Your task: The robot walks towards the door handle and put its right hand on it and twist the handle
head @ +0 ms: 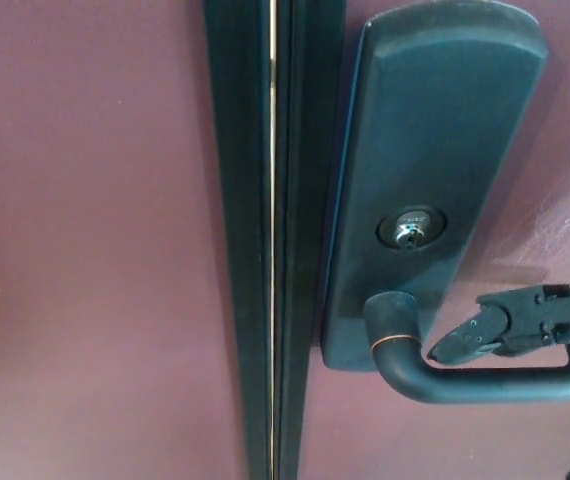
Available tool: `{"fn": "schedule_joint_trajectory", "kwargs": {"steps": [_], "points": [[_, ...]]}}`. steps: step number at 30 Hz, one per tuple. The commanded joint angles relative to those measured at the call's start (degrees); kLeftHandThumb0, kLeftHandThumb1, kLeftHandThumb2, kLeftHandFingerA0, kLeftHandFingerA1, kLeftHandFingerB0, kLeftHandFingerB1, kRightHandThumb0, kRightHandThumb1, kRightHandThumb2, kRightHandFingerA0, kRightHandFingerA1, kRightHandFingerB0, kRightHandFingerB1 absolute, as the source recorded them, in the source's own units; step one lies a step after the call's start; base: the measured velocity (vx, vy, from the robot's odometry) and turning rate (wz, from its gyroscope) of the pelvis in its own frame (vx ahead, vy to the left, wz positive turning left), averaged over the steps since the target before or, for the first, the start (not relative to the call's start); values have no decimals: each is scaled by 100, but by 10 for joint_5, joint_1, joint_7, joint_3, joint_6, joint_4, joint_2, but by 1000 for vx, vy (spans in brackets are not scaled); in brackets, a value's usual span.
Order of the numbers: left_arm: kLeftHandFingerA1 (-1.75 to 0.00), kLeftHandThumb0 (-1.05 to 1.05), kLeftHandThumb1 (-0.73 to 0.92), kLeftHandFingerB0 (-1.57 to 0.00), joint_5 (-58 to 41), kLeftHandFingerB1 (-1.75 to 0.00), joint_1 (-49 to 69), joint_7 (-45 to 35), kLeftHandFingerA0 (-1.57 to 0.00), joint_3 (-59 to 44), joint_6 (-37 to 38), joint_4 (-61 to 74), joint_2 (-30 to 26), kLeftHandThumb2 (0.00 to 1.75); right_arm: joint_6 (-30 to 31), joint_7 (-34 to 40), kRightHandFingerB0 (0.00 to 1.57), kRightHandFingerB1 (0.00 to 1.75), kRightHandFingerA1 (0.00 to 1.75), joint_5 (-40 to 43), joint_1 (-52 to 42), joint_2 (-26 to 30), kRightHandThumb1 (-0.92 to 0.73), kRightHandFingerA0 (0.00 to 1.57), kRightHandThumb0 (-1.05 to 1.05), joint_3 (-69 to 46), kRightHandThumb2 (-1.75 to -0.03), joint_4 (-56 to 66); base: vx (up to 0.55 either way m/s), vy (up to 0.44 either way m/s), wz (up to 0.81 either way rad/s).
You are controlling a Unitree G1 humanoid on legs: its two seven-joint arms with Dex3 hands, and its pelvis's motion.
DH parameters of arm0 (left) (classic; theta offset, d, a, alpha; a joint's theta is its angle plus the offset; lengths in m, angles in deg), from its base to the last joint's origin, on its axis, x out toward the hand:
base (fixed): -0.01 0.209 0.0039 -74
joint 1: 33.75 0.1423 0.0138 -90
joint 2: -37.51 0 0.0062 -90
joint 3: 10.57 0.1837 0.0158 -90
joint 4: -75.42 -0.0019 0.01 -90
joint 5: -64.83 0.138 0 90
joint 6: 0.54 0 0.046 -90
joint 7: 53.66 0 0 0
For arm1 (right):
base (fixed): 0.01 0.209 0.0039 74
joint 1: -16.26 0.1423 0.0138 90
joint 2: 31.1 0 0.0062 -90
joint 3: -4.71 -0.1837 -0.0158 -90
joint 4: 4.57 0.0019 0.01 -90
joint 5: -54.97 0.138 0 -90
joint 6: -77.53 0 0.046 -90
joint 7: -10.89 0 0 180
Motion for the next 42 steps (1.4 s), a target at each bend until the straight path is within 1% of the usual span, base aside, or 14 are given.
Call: {"fn": "schedule_joint_trajectory", "kwargs": {"steps": [1,3,6,10,24,30,31,34,36,41,42], "points": [[-71,-27,52,-61,-1,-65,7,-1,-78,-5,1,-1,-2,55,3,-26,9,49,51,-35,38,5,-39,11,-32,51,-96,-4,0,0,0],[-71,-27,52,-61,-1,-65,7,-1,-78,-5,1,-1,-2,55,7,-29,9,49,51,-39,47,1,-39,11,-32,59,-96,-5,0,0,0],[-71,-28,52,-61,1,-65,11,1,-79,-4,6,1,-4,55,11,-52,8,49,51,-53,94,3,-40,10,-32,100,-96,-20,0,0,0],[-71,-27,52,-61,-1,-65,9,-2,-79,-6,3,1,-6,55,21,-61,8,49,51,-61,114,1,-40,10,-32,114,-96,-30,0,0,0],[-70,-27,52,-61,-2,-65,12,-4,-78,-10,3,1,-8,55,48,-68,7,49,50,-78,123,-4,-39,9,-33,118,-96,-24,0,0,0],[-70,-27,51,-61,1,-65,13,-4,-78,-8,5,1,-9,55,56,-62,7,49,50,-108,126,-17,-39,9,-33,151,-96,-19,0,0,0],[-70,-27,52,-61,-3,-65,11,-5,-78,-11,5,1,-9,55,51,-57,7,49,50,-139,133,-27,-39,9,-33,187,-96,-22,0,0,0],[-70,-27,52,-61,-3,-65,11,-5,-78,-11,5,1,-9,55,54,-59,7,49,50,-150,139,-33,-39,9,-33,198,-96,-23,0,0,0],[-70,-27,52,-61,-3,-65,9,-6,-78,-12,3,1,-8,55,51,-65,7,49,50,-185,158,-49,-39,8,-33,246,-97,-40,0,0,0],[-70,-27,52,-61,-4,-65,10,-6,-78,-14,4,1,-8,55,58,-73,7,49,50,-204,174,-61,-39,8,-33,268,-97,-46,0,0,0],[-70,-28,52,-61,-6,-65,11,-6,-78,-16,4,0,-7,55,56,-80,7,49,50,-237,190,-77,-38,8,-33,311,-97,-69,0,0,0]]}}
